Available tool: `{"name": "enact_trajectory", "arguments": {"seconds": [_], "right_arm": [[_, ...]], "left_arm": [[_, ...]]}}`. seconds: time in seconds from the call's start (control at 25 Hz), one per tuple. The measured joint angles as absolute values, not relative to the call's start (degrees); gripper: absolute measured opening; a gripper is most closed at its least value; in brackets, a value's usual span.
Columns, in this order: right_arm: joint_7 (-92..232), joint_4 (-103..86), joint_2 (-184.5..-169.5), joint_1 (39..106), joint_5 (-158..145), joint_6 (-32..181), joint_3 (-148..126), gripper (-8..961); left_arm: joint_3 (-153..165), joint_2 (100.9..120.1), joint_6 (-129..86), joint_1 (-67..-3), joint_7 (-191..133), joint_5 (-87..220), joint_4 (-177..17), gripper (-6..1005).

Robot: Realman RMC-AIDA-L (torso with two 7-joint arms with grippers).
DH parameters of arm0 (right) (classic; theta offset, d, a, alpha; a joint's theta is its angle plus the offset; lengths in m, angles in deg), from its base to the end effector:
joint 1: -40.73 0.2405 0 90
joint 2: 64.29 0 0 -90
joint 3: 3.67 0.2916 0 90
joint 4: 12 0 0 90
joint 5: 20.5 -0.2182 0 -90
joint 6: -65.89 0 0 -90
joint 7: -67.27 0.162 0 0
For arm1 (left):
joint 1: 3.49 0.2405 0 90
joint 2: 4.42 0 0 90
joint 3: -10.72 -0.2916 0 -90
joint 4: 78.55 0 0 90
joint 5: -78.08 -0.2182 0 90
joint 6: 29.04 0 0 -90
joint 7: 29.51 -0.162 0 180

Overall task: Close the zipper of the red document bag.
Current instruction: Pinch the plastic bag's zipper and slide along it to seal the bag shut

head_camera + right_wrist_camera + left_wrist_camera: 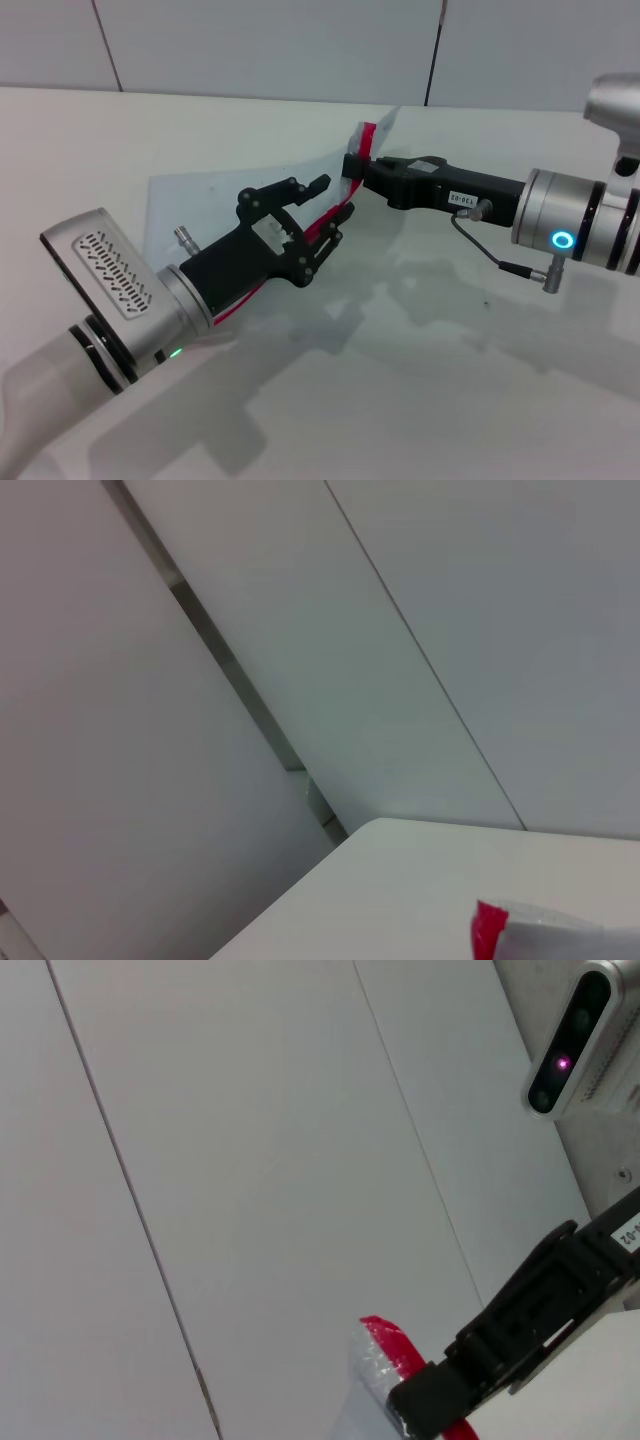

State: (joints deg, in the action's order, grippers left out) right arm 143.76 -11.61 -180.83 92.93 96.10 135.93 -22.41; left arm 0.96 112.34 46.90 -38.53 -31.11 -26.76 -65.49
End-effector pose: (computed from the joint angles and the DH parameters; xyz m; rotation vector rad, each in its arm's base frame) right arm 0.1959 0.4281 -0.1075 -2.5683 0.9984 0.9937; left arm -0.2686 0.3510 -0.1084 -2.1737 0.0309 -0.7707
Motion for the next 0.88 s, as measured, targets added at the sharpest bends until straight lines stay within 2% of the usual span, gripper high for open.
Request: {"name": "enact_trajectory", "arguments": {"seconds": [0.2, 0.4, 0.64, 0.88], "right_arm": [[143.78, -11.55, -180.83, 92.85, 96.07, 135.89, -22.42, 6], [143.81, -11.57, -180.83, 92.96, 96.07, 135.86, -22.54, 6], [143.82, -11.65, -180.83, 92.96, 96.1, 135.85, -22.56, 7], [143.76, -11.74, -180.83, 92.87, 96.13, 135.84, -22.56, 10]], "left_arm": [[0.96, 112.37, 46.91, -38.46, -32.14, -26.77, -65.37, 359], [0.96, 112.39, 46.9, -38.39, -32.69, -26.77, -65.36, 235], [0.96, 112.39, 46.88, -38.25, -32.71, -26.85, -65.36, 211], [0.96, 112.39, 46.69, -38.14, -32.73, -26.86, -65.32, 135]]}}
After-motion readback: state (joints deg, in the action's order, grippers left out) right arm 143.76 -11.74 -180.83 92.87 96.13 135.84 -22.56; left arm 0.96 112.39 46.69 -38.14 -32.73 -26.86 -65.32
